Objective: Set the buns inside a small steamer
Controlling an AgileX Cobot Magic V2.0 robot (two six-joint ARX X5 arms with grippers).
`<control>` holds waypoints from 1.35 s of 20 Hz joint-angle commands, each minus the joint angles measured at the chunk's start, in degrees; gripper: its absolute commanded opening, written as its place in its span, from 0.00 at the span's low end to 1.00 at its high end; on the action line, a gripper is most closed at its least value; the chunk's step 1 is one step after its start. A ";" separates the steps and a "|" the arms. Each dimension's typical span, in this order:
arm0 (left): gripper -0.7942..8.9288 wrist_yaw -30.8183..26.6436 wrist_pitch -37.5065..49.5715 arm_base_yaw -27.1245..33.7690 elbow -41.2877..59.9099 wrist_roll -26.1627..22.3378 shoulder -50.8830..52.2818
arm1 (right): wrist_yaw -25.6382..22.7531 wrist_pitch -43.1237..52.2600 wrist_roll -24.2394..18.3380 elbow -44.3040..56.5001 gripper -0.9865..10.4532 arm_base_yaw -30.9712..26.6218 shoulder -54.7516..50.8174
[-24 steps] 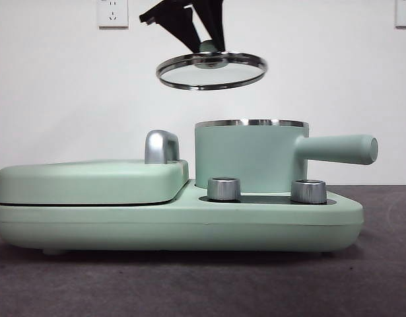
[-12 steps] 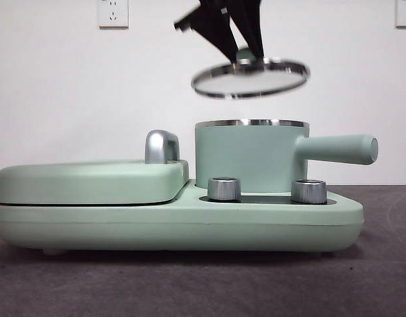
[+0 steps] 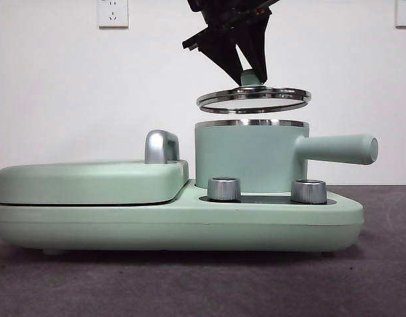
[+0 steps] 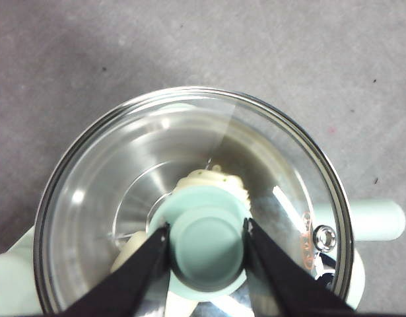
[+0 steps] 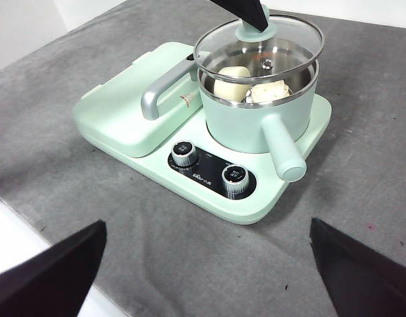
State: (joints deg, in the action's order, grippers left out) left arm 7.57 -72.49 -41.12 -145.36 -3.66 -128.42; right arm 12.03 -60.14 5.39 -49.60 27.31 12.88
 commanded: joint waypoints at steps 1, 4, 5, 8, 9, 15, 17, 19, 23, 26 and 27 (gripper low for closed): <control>0.10 -0.26 0.35 -0.09 -2.32 -0.83 -1.38 | 0.22 0.55 0.68 -0.33 0.52 0.31 0.02; 0.10 -0.26 0.55 -0.09 -2.32 -0.87 -2.08 | 0.20 0.55 0.68 -0.33 0.52 0.31 0.02; 0.10 -0.26 0.52 -0.11 -2.32 -0.87 -2.60 | 0.20 0.55 0.68 -0.33 0.52 0.31 0.02; 0.10 -0.26 0.70 -0.11 -2.32 -1.46 -4.00 | 0.20 0.52 0.68 -0.33 0.52 0.31 0.02; 0.10 -0.26 1.29 -0.11 -2.32 -1.53 -4.26 | 0.20 0.50 0.68 -0.33 0.52 0.31 0.02; 0.10 -0.26 1.79 -0.11 -2.32 -1.70 -4.92 | 0.15 0.55 0.66 -0.33 0.52 0.31 0.02; 0.10 -0.26 1.55 -0.17 -2.32 -1.55 -5.16 | 0.15 0.55 0.66 -0.33 0.52 0.31 0.02; 0.11 -0.26 0.68 -0.48 -2.32 -1.62 -5.18 | 0.15 0.52 0.66 -0.33 0.52 0.31 0.02; 0.40 -0.26 0.28 -0.46 -2.34 0.11 -5.18 | 0.13 0.52 0.66 -0.33 0.52 0.31 0.02; 0.57 -0.26 -0.90 -0.46 -3.56 2.51 -5.09 | 0.00 0.52 0.66 -0.33 0.52 0.31 0.02; 0.57 -0.26 -2.93 -0.46 -4.98 2.95 -4.98 | 0.02 0.52 0.66 -0.33 0.52 0.31 0.02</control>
State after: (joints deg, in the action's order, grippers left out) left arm 7.38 -75.46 -41.04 -148.05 -1.96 -132.05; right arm 12.01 -60.16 5.39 -49.60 27.31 12.88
